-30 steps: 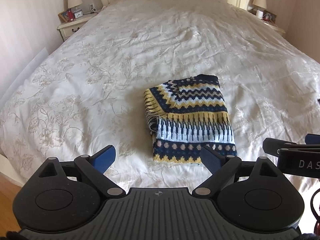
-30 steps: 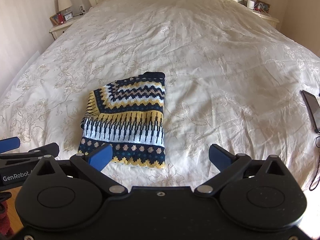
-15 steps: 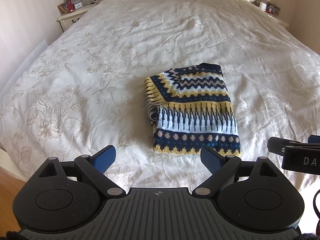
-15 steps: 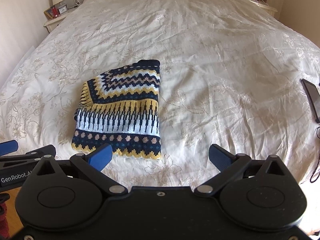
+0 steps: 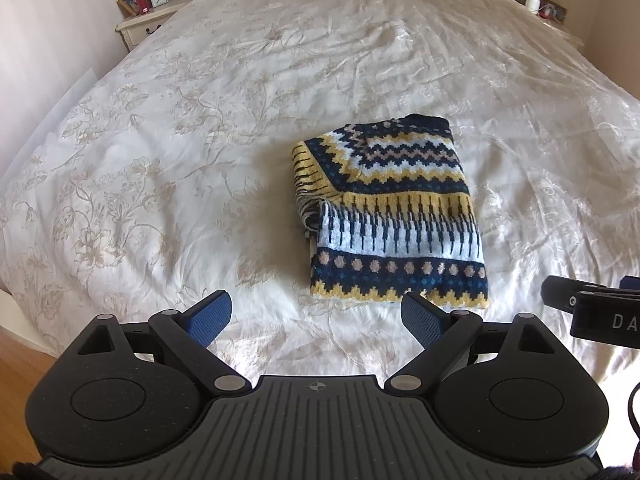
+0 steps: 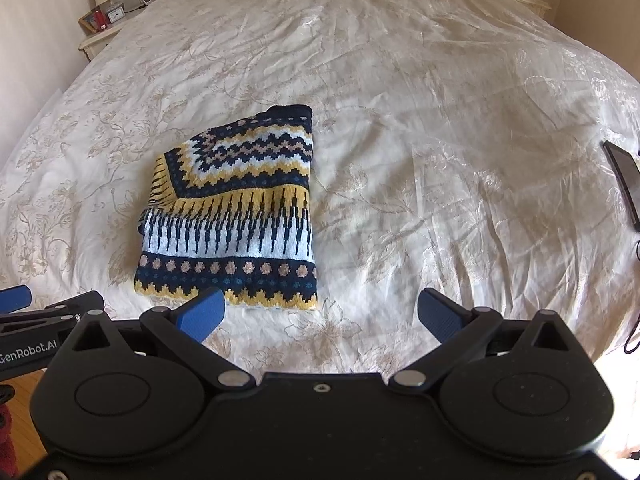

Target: Fold small clothes

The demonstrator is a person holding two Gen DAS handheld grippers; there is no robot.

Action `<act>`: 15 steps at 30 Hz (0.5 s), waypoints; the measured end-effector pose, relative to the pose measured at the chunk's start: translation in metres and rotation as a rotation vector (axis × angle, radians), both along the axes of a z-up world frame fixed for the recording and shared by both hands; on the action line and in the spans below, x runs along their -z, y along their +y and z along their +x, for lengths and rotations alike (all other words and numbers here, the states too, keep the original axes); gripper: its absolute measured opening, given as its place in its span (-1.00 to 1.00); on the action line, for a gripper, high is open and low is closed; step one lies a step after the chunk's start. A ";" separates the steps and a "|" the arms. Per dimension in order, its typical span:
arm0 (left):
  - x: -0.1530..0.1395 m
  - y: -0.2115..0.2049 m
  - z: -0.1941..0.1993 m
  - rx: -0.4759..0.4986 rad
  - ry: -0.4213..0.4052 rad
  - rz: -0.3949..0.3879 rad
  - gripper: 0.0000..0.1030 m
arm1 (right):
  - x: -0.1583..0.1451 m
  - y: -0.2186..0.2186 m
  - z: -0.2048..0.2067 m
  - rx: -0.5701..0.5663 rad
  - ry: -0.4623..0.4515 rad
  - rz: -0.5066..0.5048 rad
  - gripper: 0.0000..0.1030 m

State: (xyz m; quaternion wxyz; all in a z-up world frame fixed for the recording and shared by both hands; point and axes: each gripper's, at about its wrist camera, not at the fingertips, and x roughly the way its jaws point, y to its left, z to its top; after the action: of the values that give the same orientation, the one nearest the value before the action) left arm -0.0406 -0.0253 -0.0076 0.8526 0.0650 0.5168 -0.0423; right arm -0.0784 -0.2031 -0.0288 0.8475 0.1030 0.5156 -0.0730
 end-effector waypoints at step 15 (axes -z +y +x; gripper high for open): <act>0.000 0.001 0.004 -0.011 0.030 0.012 0.79 | 0.007 0.000 0.005 0.006 0.016 0.015 0.98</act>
State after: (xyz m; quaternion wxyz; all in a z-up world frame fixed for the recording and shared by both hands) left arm -0.0362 -0.0244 -0.0079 0.8445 0.0666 0.5303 -0.0355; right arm -0.0731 -0.2035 -0.0354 0.8423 0.1104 0.5226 -0.0726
